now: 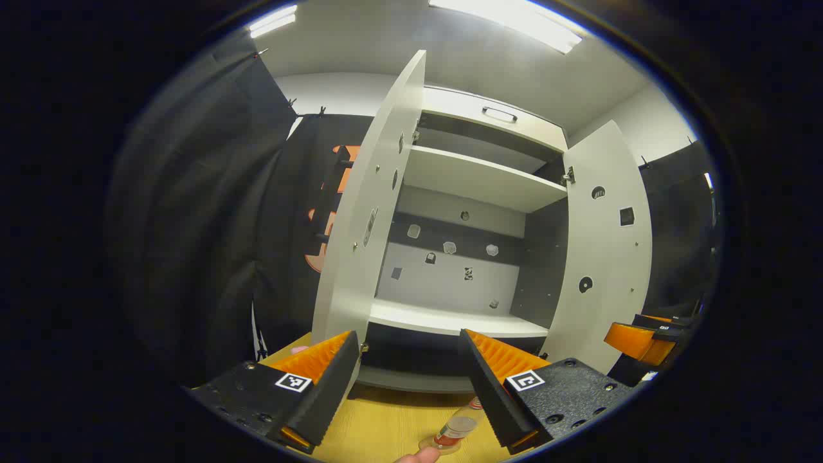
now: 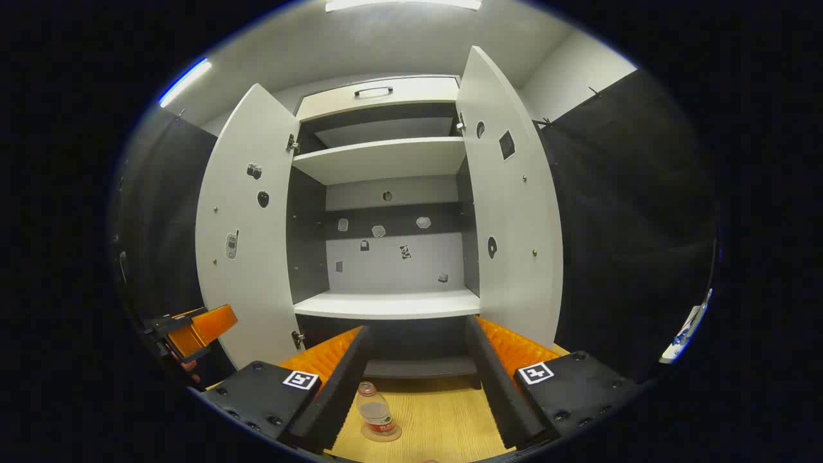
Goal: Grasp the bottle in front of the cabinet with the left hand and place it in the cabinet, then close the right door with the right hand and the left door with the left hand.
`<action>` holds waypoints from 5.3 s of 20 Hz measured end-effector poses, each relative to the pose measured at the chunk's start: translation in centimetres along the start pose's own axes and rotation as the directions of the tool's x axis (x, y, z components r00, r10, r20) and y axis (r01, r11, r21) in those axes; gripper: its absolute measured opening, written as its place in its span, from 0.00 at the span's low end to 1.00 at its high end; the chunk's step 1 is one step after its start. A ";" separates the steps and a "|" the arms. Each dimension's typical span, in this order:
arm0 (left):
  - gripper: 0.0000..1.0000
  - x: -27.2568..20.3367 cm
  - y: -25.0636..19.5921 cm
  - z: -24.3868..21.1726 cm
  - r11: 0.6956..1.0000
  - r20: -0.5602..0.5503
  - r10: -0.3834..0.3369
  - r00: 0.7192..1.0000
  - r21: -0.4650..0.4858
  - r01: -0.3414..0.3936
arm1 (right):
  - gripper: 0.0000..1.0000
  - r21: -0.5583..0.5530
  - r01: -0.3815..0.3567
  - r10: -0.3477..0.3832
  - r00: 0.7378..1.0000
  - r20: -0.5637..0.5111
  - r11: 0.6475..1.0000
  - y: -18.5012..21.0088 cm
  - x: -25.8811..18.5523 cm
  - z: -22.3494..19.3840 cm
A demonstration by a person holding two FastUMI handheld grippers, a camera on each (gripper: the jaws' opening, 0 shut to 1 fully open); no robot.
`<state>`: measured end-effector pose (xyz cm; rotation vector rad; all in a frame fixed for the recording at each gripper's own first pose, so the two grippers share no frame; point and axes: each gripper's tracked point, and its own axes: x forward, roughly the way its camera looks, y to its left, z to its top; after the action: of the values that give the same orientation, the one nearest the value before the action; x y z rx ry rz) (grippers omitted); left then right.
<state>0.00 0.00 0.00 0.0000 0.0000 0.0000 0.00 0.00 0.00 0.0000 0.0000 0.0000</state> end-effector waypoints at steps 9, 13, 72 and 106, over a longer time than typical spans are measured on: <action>0.95 -0.5 -0.4 0.3 1.000 0.005 -0.014 1.000 -0.001 0.014 | 0.96 -0.002 0.020 -0.020 1.000 0.005 1.000 -0.6 -0.7 0.1; 0.95 -0.7 -0.5 0.5 1.000 0.010 -0.015 1.000 0.000 0.015 | 0.97 -0.005 0.021 -0.021 1.000 0.006 1.000 -0.7 -1.2 0.1; 0.71 13.9 -12.3 1.7 0.949 -0.122 -0.315 0.941 -0.012 0.316 | 0.97 0.000 0.174 -0.172 0.977 -0.122 0.985 -7.1 -0.9 -5.1; 0.95 36.9 -16.5 -3.2 0.977 -0.203 -0.210 0.956 -0.009 0.213 | 0.97 0.003 0.437 -0.434 0.893 -0.115 0.899 -18.4 -6.7 -4.5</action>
<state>36.85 -16.52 -3.16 0.0132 0.2044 -0.2149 -6.67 -18.42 -4.49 0.0294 0.1121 -0.4521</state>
